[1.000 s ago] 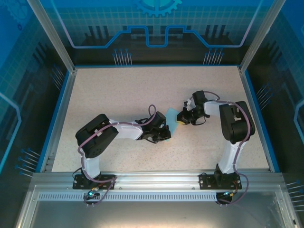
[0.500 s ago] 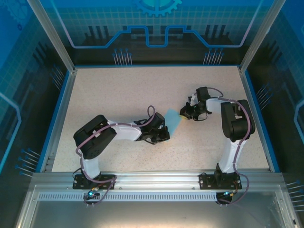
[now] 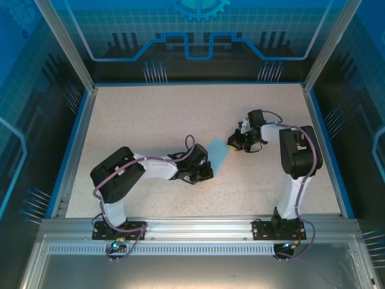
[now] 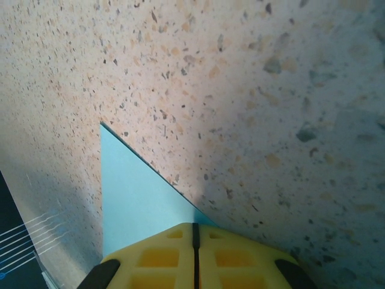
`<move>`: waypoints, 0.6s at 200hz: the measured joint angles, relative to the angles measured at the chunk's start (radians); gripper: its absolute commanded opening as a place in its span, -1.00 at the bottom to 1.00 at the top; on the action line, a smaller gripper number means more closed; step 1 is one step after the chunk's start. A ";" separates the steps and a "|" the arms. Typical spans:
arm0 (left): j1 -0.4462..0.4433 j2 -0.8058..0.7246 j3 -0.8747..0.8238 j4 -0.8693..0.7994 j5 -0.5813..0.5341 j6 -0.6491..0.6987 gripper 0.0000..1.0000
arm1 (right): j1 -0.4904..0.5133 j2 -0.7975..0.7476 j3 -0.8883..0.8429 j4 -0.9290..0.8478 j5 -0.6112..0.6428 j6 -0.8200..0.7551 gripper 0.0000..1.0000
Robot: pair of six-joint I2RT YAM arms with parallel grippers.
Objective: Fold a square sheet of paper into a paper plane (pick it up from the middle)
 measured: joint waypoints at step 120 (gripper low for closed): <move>-0.005 -0.011 0.002 -0.040 -0.005 0.001 -0.99 | -0.028 0.013 0.001 0.147 0.067 0.018 -0.85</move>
